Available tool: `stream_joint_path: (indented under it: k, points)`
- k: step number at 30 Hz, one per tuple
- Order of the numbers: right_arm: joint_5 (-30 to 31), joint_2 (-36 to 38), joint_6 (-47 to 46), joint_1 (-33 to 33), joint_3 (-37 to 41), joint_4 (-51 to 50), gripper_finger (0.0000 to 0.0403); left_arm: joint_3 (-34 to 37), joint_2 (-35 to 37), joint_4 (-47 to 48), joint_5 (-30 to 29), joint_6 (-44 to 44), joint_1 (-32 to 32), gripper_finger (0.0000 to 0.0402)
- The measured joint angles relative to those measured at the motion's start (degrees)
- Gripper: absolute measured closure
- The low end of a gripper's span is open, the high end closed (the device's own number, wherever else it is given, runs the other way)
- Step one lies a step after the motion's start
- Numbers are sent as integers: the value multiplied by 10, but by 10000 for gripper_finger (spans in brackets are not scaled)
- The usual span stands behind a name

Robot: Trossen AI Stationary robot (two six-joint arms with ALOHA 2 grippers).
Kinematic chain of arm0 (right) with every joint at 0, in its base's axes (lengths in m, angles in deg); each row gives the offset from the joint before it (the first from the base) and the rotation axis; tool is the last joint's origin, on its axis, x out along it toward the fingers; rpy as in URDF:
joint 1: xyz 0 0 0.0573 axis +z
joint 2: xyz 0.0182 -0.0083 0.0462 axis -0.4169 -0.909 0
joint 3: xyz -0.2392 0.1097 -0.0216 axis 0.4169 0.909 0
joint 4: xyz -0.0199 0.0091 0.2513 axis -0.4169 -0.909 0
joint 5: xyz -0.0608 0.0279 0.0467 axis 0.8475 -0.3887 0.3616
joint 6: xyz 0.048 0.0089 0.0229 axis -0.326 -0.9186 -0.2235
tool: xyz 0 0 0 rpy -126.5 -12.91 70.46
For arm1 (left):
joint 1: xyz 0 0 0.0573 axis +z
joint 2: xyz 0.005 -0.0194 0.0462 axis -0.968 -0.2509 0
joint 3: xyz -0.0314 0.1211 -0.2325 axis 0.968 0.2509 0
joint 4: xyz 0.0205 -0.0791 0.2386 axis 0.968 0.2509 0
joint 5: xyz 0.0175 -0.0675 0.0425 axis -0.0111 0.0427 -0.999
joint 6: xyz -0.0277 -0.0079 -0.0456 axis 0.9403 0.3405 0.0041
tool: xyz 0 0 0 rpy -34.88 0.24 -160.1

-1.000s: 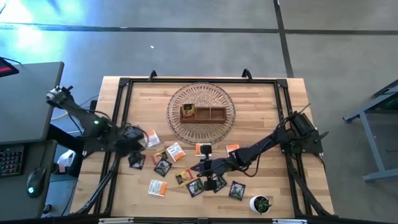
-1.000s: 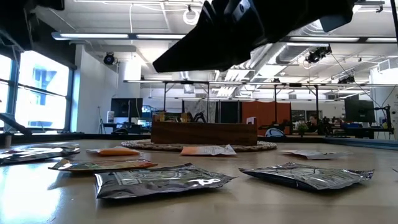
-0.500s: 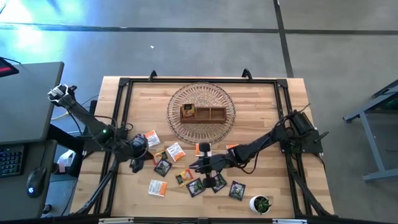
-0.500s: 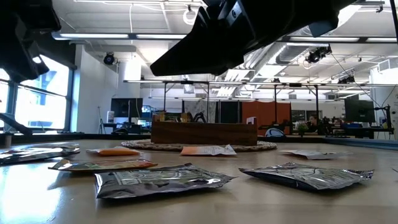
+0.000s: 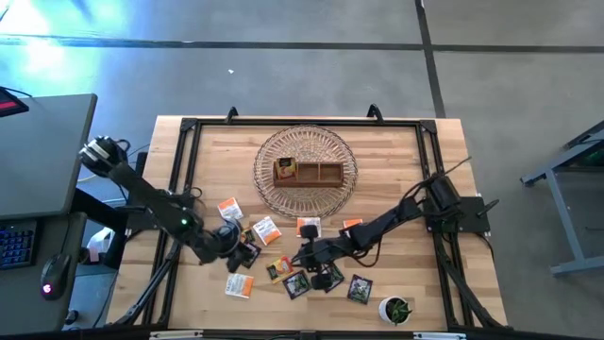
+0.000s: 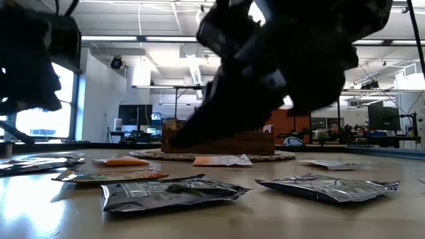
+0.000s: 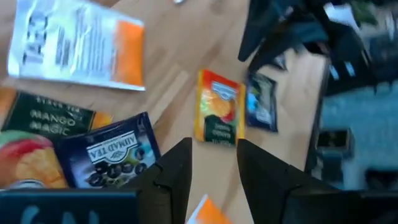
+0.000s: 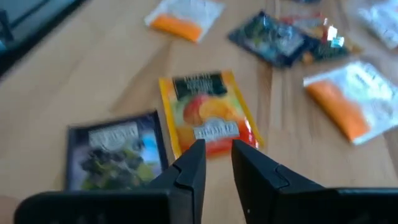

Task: Pick & Place Tea
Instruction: Put the yellow tea bag into the left section of the wooden organizer

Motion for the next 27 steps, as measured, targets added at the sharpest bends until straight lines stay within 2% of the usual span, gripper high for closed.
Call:
stream_joint_path:
  k: [4, 12, 20, 27]
  points:
    - [1, -13, 0, -2, 0, -3, 337, 0, -78, -59, -6, 77, 0, 275]
    - [-7, -15, 9, 2, -1, -11, 347, -1, -180, -211, 37, 129, 0, 275]
    - [-26, -15, 33, 10, -1, 5, 349, -5, -210, -222, 61, 210, 0, 275]
    - [-26, -15, 40, 2, -1, 9, 360, -18, -226, -219, 67, 222, 0, 275]
